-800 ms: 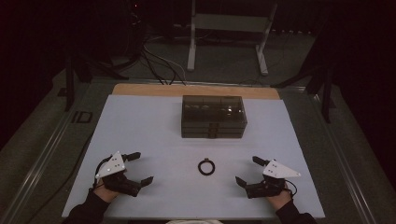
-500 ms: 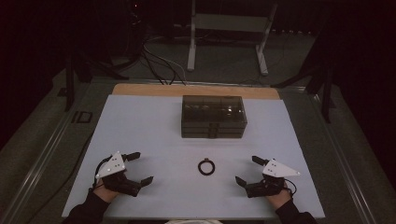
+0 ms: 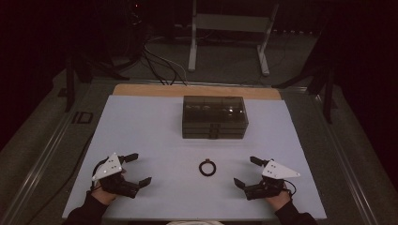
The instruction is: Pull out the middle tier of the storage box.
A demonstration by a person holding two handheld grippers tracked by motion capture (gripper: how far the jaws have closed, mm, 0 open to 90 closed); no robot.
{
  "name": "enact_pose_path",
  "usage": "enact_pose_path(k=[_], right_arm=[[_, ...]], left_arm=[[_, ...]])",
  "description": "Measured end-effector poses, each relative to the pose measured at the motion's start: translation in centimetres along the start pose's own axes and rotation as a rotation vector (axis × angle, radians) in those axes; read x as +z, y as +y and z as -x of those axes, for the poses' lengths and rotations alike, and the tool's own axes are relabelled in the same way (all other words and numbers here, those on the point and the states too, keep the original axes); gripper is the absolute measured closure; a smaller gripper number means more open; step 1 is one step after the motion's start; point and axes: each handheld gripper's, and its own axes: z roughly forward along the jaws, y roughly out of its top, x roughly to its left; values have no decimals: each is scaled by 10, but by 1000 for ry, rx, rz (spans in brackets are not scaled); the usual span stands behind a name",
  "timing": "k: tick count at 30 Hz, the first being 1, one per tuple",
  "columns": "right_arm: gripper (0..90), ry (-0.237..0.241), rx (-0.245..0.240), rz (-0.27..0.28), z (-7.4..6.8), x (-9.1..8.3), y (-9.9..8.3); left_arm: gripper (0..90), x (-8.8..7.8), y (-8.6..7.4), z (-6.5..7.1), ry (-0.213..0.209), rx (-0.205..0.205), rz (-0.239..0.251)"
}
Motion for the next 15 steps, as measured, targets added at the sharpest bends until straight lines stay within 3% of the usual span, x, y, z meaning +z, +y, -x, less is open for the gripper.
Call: enact_pose_path(k=[7, 15], right_arm=[[0, -8, -40, -20, -5, 1, 3], [0, -4, -55, -39, -9, 2, 8]], left_arm=[[9, 2, 0, 1, 0, 10, -8], [9, -1, 1, 1, -2, 4, 7]])
